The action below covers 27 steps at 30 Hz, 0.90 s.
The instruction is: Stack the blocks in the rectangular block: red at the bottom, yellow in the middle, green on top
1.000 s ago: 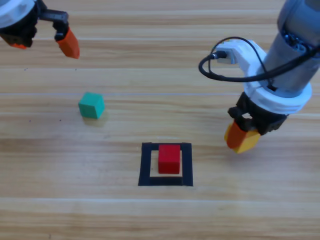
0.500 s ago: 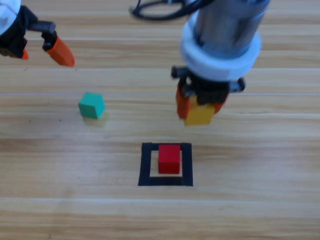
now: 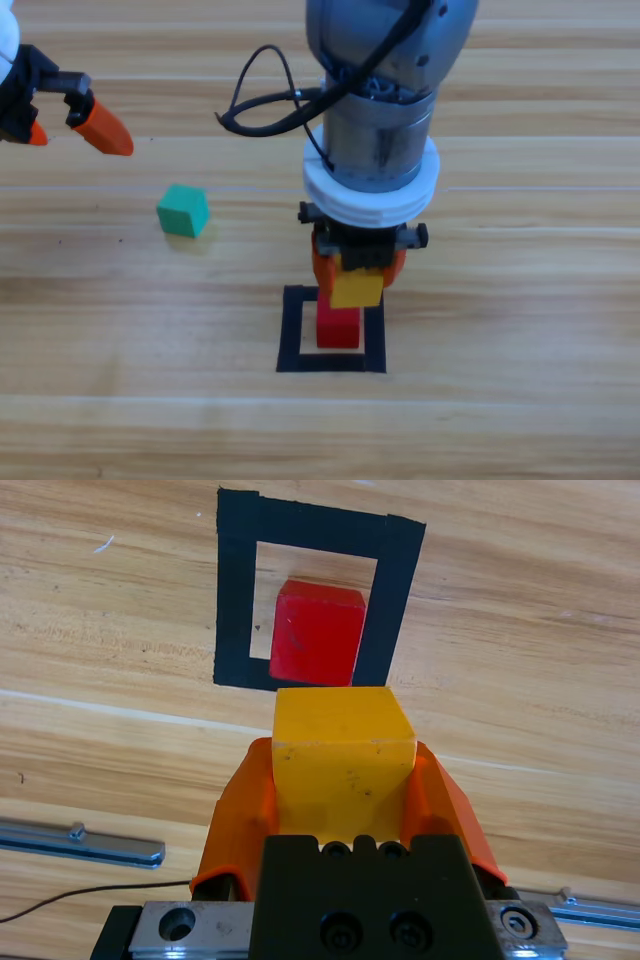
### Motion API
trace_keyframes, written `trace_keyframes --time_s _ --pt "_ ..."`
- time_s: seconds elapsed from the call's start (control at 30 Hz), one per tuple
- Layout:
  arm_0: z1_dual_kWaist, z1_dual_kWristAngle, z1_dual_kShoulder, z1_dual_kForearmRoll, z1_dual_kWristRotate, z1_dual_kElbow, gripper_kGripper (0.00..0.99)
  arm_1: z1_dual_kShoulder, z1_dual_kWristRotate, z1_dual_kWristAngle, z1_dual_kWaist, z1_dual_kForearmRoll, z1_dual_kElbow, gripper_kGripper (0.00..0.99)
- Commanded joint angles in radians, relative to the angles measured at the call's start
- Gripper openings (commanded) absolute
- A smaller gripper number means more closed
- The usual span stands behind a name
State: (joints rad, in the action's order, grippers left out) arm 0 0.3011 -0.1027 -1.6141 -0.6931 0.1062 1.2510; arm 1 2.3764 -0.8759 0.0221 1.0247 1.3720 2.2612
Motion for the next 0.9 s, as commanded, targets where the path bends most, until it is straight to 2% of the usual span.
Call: trace_keyframes --time_s 0.03,0.3,0.9 --pt "-0.033 -0.014 0.013 0.014 -0.017 -0.024 0.990 0.081 -0.041 -0.005 0.011 0.010 0.024 0.000" --pt "-0.039 -0.009 0.011 0.035 -0.023 -0.051 0.990 0.112 -0.112 -0.008 0.011 0.009 0.038 0.000" --pt "-0.039 -0.014 0.013 0.093 -0.005 -0.105 0.990 0.156 -0.117 0.004 0.006 0.010 0.074 0.000"
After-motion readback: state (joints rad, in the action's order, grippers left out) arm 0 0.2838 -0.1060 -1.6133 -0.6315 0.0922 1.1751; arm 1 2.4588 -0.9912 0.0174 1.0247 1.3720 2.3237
